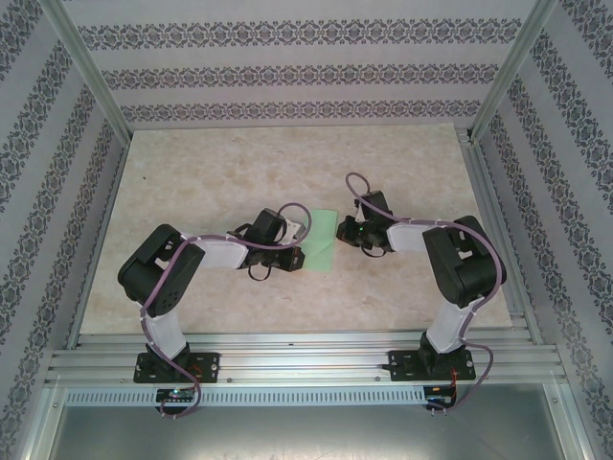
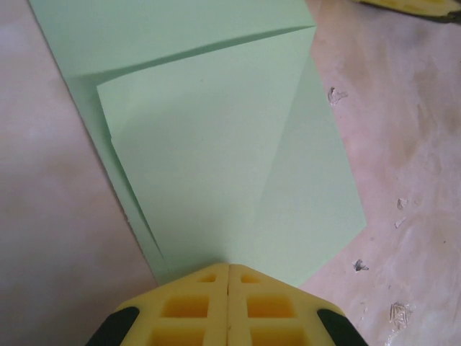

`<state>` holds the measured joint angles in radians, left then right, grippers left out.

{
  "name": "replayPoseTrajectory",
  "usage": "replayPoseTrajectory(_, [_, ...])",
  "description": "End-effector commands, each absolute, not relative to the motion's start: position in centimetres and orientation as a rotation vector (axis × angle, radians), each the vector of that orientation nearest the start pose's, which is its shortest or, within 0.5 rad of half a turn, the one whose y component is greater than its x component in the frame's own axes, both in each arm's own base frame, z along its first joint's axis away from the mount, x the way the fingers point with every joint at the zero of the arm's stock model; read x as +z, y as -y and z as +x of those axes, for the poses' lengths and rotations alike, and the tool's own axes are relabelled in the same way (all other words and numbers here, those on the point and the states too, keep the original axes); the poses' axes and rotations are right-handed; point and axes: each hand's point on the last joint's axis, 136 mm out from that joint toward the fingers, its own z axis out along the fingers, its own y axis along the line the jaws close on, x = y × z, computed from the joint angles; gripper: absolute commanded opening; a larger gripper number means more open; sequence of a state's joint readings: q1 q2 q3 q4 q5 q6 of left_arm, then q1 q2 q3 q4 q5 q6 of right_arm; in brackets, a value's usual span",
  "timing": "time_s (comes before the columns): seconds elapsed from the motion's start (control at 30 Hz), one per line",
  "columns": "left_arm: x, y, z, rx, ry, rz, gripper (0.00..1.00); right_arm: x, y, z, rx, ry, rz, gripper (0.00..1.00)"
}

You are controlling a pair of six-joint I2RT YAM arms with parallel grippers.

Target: Fold a paper plane with a square sheet of paper (fold left side to right side)

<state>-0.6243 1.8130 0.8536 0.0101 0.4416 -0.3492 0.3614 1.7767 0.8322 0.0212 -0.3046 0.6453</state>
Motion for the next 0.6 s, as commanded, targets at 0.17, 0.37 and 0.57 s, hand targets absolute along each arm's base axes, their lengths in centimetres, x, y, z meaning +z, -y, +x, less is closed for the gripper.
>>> replayPoseTrajectory(0.17, [-2.6, 25.9, 25.1, -0.726, -2.827, 0.519, 0.08, 6.3, -21.6, 34.3, 0.841, -2.528, 0.187, 0.09])
replayPoseTrajectory(0.37, [-2.5, 26.2, 25.2, -0.727, -2.821, 0.522, 0.08, 4.4, -26.2, 32.7, 1.015, -2.54, 0.273, 0.09])
replayPoseTrajectory(0.57, [-2.2, 26.4, 25.3, -0.735, -2.814, 0.53, 0.1, 0.8, -26.2, 32.5, 0.944, -2.615, 0.326, 0.09])
